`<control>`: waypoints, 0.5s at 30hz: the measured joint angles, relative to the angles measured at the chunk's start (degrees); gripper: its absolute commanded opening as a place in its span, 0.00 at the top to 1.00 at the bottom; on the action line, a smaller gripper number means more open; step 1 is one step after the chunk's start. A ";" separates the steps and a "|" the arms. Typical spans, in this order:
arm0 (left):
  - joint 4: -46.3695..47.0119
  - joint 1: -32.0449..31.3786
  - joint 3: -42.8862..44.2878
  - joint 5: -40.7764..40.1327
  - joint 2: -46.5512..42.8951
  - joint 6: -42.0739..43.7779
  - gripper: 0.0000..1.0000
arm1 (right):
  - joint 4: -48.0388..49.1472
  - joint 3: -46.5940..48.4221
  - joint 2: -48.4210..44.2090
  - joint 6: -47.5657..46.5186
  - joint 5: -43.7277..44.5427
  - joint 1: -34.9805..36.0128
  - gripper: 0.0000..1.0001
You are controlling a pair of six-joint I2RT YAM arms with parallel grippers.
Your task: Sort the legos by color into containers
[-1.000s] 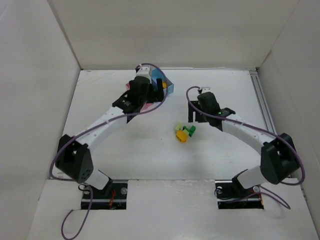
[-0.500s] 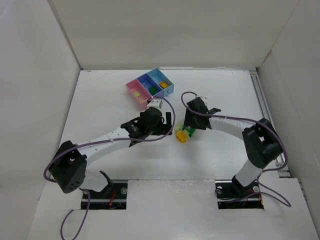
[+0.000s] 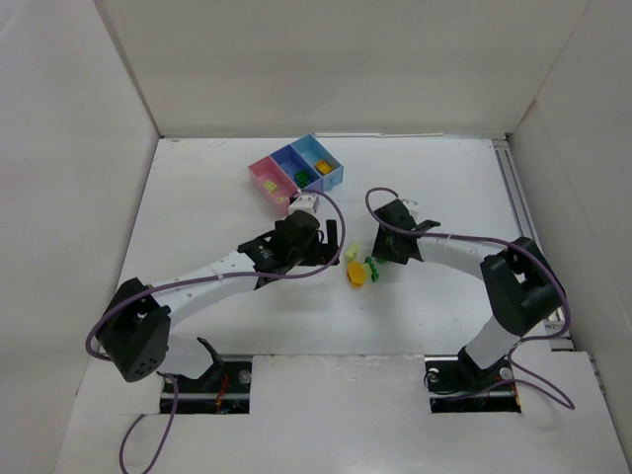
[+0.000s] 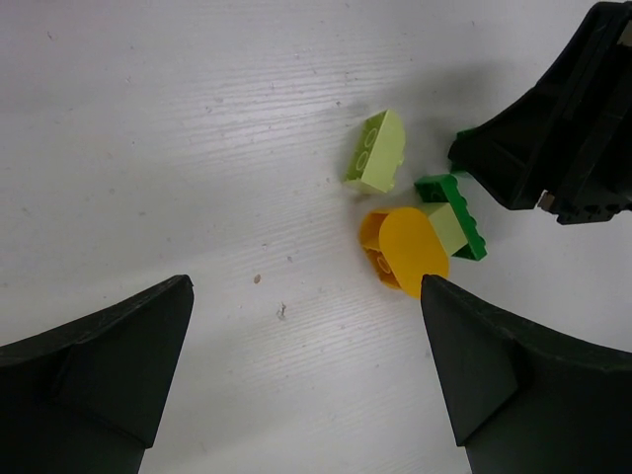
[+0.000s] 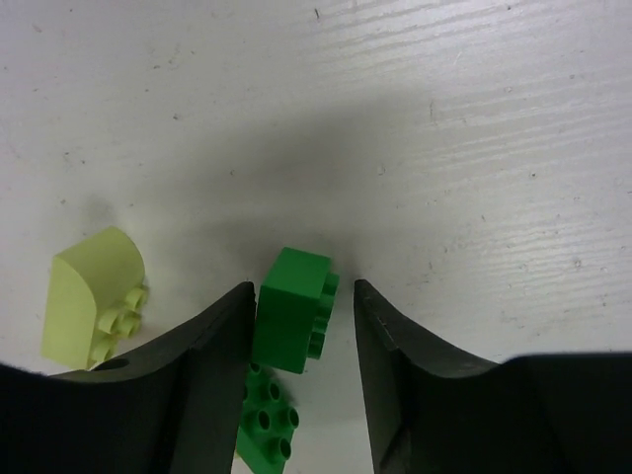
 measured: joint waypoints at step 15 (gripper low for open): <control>-4.59 4.63 -5.01 -2.25 -10.34 -7.10 0.00 | 0.66 15.58 3.63 -15.72 2.45 2.78 0.79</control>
